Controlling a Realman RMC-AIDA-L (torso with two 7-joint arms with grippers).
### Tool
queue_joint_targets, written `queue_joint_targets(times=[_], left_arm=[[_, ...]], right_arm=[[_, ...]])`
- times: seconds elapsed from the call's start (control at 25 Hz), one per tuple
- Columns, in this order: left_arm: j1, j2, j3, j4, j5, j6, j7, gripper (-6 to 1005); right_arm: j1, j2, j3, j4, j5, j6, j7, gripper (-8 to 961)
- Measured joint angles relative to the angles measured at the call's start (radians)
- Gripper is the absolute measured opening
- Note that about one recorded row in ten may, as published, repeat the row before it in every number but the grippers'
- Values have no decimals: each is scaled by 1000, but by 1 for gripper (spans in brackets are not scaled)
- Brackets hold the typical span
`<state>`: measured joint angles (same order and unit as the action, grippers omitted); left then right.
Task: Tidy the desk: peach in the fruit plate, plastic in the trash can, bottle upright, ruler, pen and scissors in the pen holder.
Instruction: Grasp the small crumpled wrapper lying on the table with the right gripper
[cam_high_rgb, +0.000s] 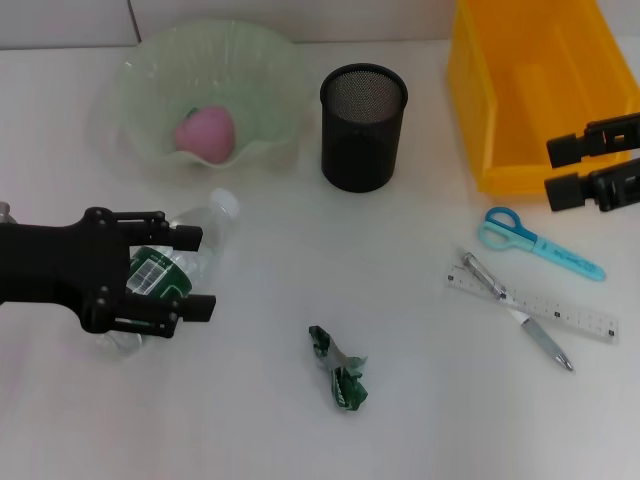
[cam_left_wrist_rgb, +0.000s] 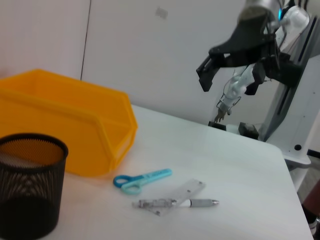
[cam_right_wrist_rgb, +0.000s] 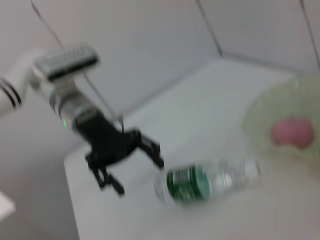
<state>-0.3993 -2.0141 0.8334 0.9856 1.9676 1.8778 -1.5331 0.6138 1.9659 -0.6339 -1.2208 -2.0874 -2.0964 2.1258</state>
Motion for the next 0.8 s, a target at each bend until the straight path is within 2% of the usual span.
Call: queue_joint_targets(times=[0.08,0.12,0.16,0.2,0.24,0.28,0.32,0.36,0.4,0.48,0.52,0.56,0.6,0.76,0.8], left_arm=[[1,-6,0,-3,35,0,1,833],[1,-6,0,-3,35,0,1,833],[-1,-9,0,-3,52,-1,0,833],[-1,-9,0,-3,52,-1,0,833],[-2,-11,0,-4,62,-2,-1,833],[-3,-12,-1,-4,68,-3,-2,832],[-4,-14,-2,-5,77,-3,-4,832],[-5,-15,-1,-5,89,-3,-6,832],[-5,-15,-1,-5,89,-3,-6,832],[-7,-15,1,-5,108,-1,-8,831],[-8,-15,1,-5,116,0,-8,831],[-9,-15,1,-5,124,0,-8,831],[-10,-14,0,-5,131,0,-9,831],[-11,-11,-3,-7,141,-2,-9,830],[-11,-11,-3,-7,141,-2,-9,830]], right_arm=[[76,-4,-87,-73,-86,-29,71,810],[76,-4,-87,-73,-86,-29,71,810],[117,-1,-172,-81,-142,-18,95,810],[117,-1,-172,-81,-142,-18,95,809],[148,14,-254,-75,-194,-4,110,809],[148,14,-254,-75,-194,-4,110,809],[162,28,-292,-72,-218,4,114,809],[178,65,-349,-70,-261,21,115,809],[178,65,-349,-70,-261,21,115,809],[180,103,-414,-78,-307,54,110,808],[176,114,-454,-81,-321,79,107,808],[161,118,-539,-81,-325,140,105,808],[161,118,-539,-81,-325,140,105,808],[131,117,-686,-39,-254,266,94,807],[131,117,-686,-39,-254,266,94,807]])
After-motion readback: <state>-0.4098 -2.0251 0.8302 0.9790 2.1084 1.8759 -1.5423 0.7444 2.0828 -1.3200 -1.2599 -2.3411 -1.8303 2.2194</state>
